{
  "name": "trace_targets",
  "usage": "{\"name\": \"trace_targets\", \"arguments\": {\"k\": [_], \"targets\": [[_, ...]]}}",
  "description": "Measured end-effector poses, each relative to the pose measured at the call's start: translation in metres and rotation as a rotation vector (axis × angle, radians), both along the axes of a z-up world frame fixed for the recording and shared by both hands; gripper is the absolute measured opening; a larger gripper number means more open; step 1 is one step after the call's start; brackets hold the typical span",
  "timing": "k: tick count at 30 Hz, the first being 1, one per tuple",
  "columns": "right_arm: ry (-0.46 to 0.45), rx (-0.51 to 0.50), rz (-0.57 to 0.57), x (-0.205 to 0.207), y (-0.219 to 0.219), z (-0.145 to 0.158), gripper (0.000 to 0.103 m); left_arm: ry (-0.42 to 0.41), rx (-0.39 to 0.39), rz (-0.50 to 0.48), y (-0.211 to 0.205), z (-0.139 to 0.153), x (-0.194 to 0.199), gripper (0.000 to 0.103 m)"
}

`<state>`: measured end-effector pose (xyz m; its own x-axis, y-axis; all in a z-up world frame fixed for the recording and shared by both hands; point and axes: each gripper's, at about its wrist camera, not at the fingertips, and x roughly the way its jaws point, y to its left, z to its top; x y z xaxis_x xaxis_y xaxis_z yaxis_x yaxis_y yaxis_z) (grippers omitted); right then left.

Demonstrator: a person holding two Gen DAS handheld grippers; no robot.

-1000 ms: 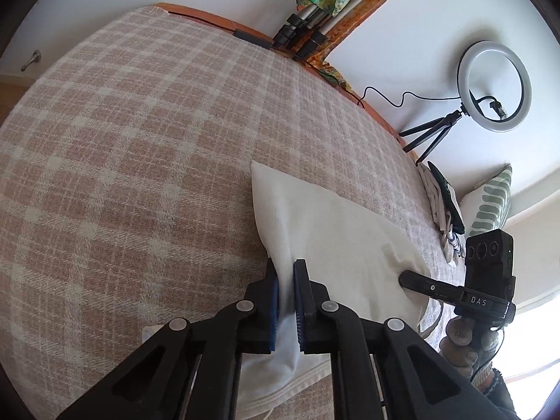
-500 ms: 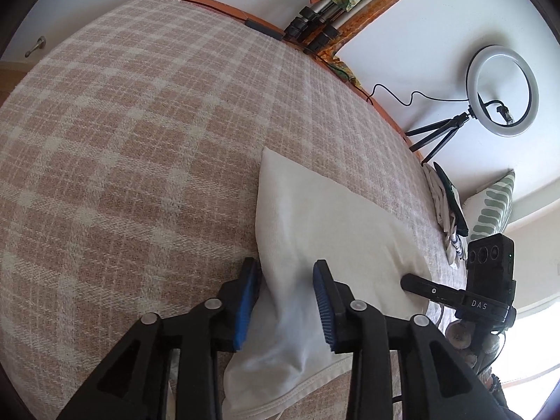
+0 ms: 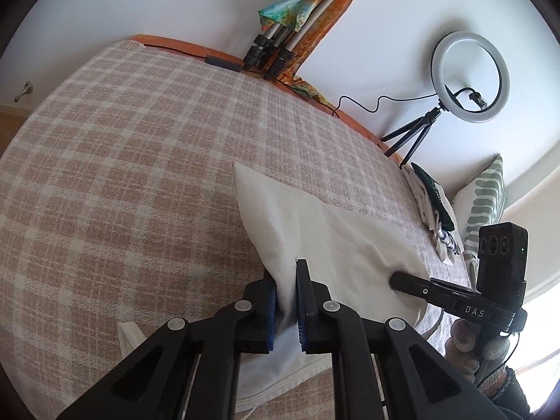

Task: Fold small clothes
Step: 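Lift the folded camisole with both tools and carry it to the clothes stack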

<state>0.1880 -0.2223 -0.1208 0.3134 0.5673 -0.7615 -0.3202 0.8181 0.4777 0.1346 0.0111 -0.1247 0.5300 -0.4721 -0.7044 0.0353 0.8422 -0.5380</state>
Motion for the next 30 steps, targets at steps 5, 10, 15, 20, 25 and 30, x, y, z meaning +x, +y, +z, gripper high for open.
{"name": "trace_targets", "arguments": {"k": [5, 10, 15, 20, 25, 30], "targets": [[-0.077, -0.052, 0.020, -0.014, -0.008, 0.021, 0.009, -0.022, 0.009, -0.018, -0.020, 0.011, -0.007, 0.006], [-0.121, -0.066, 0.014, -0.024, -0.044, 0.040, 0.009, -0.053, 0.006, -0.034, -0.048, 0.022, -0.010, 0.006], [-0.161, -0.117, -0.006, -0.032, -0.084, 0.059, 0.009, -0.086, -0.008, -0.075, -0.092, 0.031, 0.000, 0.006], [-0.197, -0.152, -0.054, -0.036, -0.131, 0.074, 0.009, -0.129, -0.002, -0.136, -0.147, 0.044, 0.019, 0.006], [-0.215, -0.181, -0.111, -0.033, -0.184, 0.084, 0.009, -0.187, 0.028, -0.208, -0.207, 0.062, 0.038, 0.006], [-0.235, -0.221, -0.171, -0.025, -0.235, 0.097, 0.009, -0.227, 0.046, -0.278, -0.271, 0.075, 0.066, 0.006]]}}
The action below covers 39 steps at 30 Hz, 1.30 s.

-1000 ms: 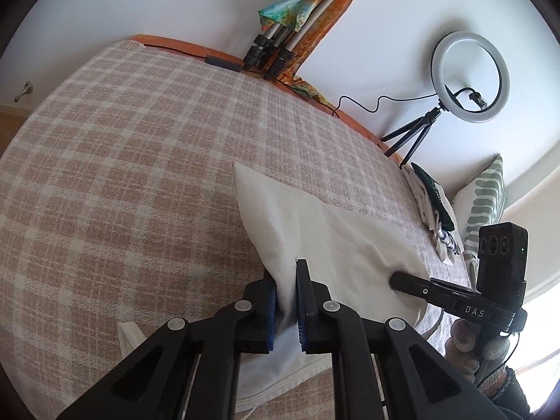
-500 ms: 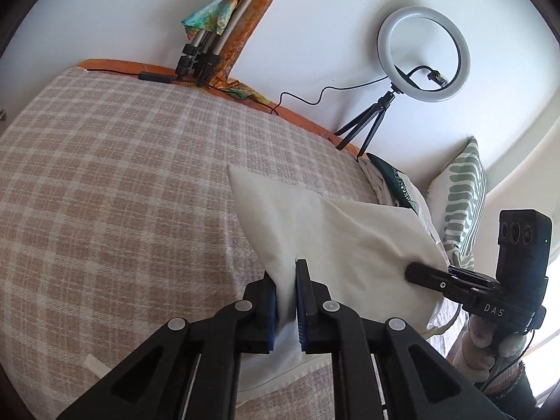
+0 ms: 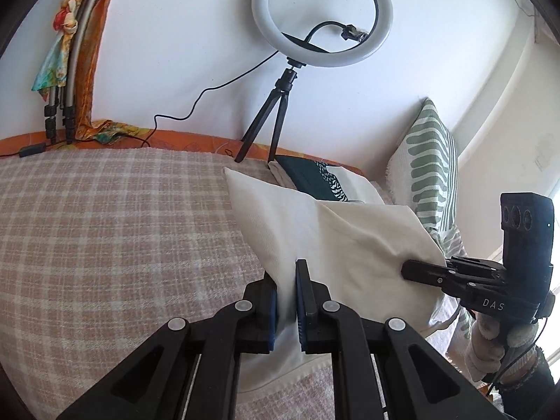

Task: Fold small clothes
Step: 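Lift the folded camisole with both tools and carry it to the clothes stack, then lower the camisole onto the clothes stack and open both tools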

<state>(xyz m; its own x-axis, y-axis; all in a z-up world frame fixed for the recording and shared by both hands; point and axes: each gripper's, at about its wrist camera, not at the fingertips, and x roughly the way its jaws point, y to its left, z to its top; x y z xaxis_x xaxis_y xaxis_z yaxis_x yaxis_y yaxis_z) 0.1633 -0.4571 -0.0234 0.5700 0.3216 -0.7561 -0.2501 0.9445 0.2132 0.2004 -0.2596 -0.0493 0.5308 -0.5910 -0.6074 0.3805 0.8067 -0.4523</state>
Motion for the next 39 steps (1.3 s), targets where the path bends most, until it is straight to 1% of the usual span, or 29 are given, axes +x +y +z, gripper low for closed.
{"name": "trace_targets", "arguments": {"k": [4, 9, 13, 16, 20, 22, 26, 29, 35, 36, 37, 38, 39], "targets": [[-0.026, -0.032, -0.053, 0.012, -0.044, 0.011, 0.009, -0.016, -0.006, -0.037, -0.048, 0.007, 0.029, 0.006], [-0.065, -0.067, -0.119, 0.034, -0.096, 0.023, 0.009, -0.060, 0.013, -0.078, -0.103, 0.018, 0.062, 0.006], [-0.083, -0.058, -0.159, 0.055, -0.134, 0.031, 0.009, -0.087, 0.021, -0.088, -0.136, 0.022, 0.089, 0.006], [-0.107, -0.074, -0.188, 0.073, -0.154, 0.032, 0.009, -0.091, 0.025, -0.085, -0.156, 0.020, 0.112, 0.006], [-0.103, -0.062, -0.206, 0.102, -0.172, 0.018, 0.009, -0.078, 0.039, -0.069, -0.172, 0.009, 0.134, 0.006], [-0.099, -0.059, -0.197, 0.115, -0.176, 0.009, 0.009, -0.068, 0.049, -0.063, -0.177, 0.001, 0.142, 0.006], [-0.058, -0.046, -0.195, 0.138, -0.186, -0.014, 0.009, -0.050, 0.100, -0.063, -0.184, -0.018, 0.154, 0.006], [-0.037, -0.066, -0.186, 0.148, -0.189, -0.028, 0.009, -0.043, 0.149, -0.068, -0.190, -0.029, 0.160, 0.006], [0.007, -0.067, -0.214, 0.159, -0.198, -0.044, 0.009, -0.021, 0.179, -0.069, -0.196, -0.038, 0.164, 0.008], [0.012, -0.075, -0.224, 0.159, -0.199, -0.045, 0.010, -0.023, 0.185, -0.071, -0.197, -0.038, 0.163, 0.010], [0.020, -0.085, -0.236, 0.160, -0.200, -0.046, 0.012, -0.024, 0.192, -0.069, -0.198, -0.037, 0.162, 0.015], [0.029, -0.097, -0.247, 0.161, -0.201, -0.047, 0.014, -0.025, 0.195, -0.064, -0.198, -0.036, 0.161, 0.028], [0.039, -0.110, -0.262, 0.162, -0.203, -0.047, 0.019, -0.029, 0.197, -0.056, -0.197, -0.033, 0.159, 0.038]]}}
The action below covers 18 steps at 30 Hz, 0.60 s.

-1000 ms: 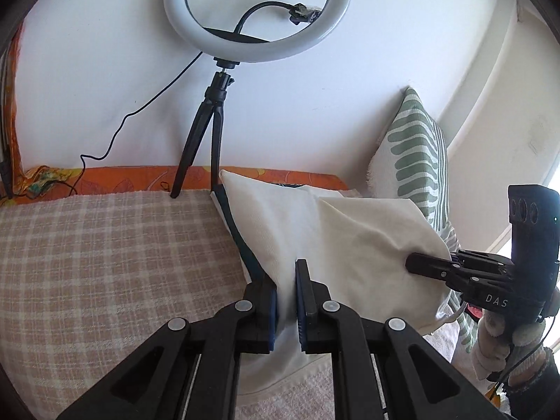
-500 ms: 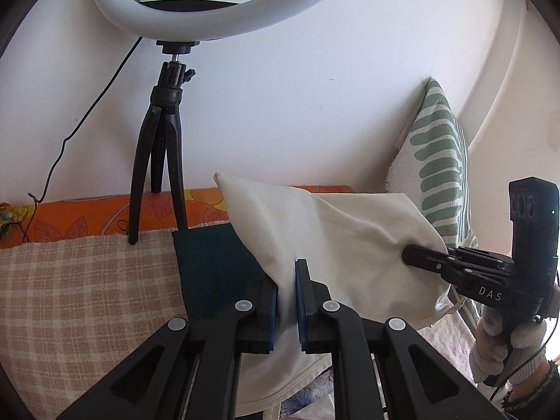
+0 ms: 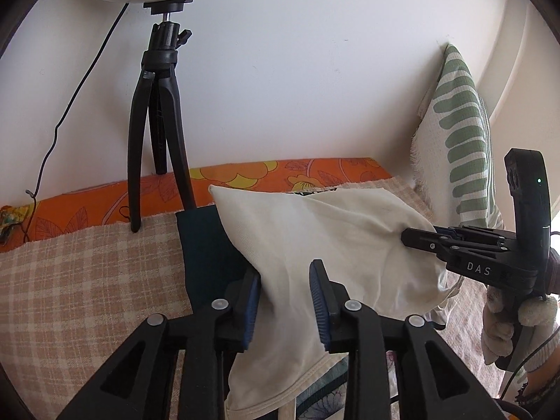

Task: Fold small clothes
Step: 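Lower the camisole onto the clothes stack and open both tools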

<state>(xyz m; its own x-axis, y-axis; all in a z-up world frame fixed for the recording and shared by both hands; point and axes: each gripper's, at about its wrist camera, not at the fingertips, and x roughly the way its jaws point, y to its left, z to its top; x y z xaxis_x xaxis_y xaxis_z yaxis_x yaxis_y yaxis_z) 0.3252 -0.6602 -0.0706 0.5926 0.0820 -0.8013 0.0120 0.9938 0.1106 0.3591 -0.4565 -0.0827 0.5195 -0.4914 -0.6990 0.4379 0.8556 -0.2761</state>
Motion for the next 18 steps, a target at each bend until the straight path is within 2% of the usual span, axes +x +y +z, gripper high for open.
{"name": "trace_targets", "arguments": {"k": [1, 3, 4, 6, 18], "targets": [[0.006, -0.006, -0.015, 0.000, -0.002, 0.000, 0.022, -0.001, 0.002, 0.006, 0.000, 0.002, 0.000, 0.041], [0.002, -0.004, -0.029, -0.004, -0.005, 0.003, 0.027, 0.004, 0.000, -0.001, 0.000, 0.005, -0.003, 0.055], [-0.003, 0.003, -0.033, -0.006, -0.006, 0.005, 0.035, -0.001, 0.005, -0.005, -0.001, 0.007, -0.005, 0.057], [-0.019, 0.003, -0.046, -0.012, -0.007, 0.011, 0.040, -0.025, 0.021, -0.011, -0.002, 0.012, -0.012, 0.062], [-0.092, -0.024, -0.067, -0.041, 0.018, 0.060, 0.040, -0.106, 0.024, -0.027, 0.016, 0.056, -0.060, 0.067]]}}
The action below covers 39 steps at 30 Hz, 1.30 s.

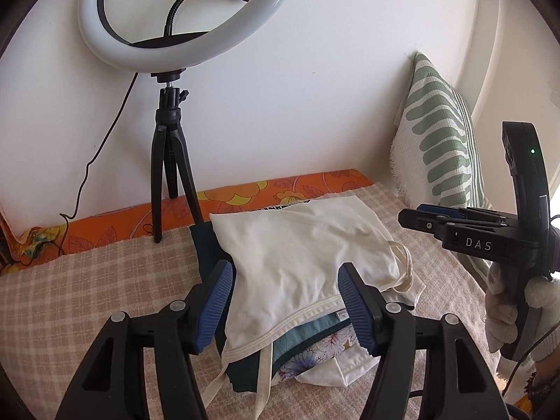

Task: Fold small clothes

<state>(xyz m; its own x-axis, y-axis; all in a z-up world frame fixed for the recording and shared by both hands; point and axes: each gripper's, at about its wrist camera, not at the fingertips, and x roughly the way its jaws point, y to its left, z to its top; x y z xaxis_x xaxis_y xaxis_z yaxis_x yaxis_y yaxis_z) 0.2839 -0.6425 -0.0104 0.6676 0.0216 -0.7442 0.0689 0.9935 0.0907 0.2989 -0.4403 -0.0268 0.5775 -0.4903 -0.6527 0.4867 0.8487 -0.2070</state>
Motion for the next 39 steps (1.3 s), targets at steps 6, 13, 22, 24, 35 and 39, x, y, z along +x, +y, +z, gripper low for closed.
{"name": "trace_targets", "arguments": {"k": [6, 13, 22, 24, 35, 39], "targets": [[-0.048, 0.000, -0.022, -0.027, 0.020, 0.032, 0.041, -0.052, -0.011, -0.005, 0.022, 0.029, -0.029, 0.071], [-0.097, -0.036, -0.037, -0.060, 0.057, 0.060, 0.041, -0.122, -0.011, -0.012, 0.059, 0.056, -0.067, 0.083], [-0.184, -0.048, -0.052, -0.117, 0.122, 0.087, 0.069, -0.191, 0.007, 0.001, 0.121, 0.073, -0.126, 0.095], [-0.200, -0.059, -0.063, -0.131, 0.137, 0.089, 0.072, -0.204, 0.008, 0.005, 0.134, 0.075, -0.140, 0.098], [-0.259, -0.098, -0.122, -0.188, 0.195, 0.086, 0.081, -0.262, 0.006, -0.001, 0.187, 0.079, -0.208, 0.103], [-0.285, -0.099, -0.146, -0.201, 0.209, 0.077, 0.081, -0.248, -0.010, 0.012, 0.202, 0.071, -0.225, 0.103]]}}
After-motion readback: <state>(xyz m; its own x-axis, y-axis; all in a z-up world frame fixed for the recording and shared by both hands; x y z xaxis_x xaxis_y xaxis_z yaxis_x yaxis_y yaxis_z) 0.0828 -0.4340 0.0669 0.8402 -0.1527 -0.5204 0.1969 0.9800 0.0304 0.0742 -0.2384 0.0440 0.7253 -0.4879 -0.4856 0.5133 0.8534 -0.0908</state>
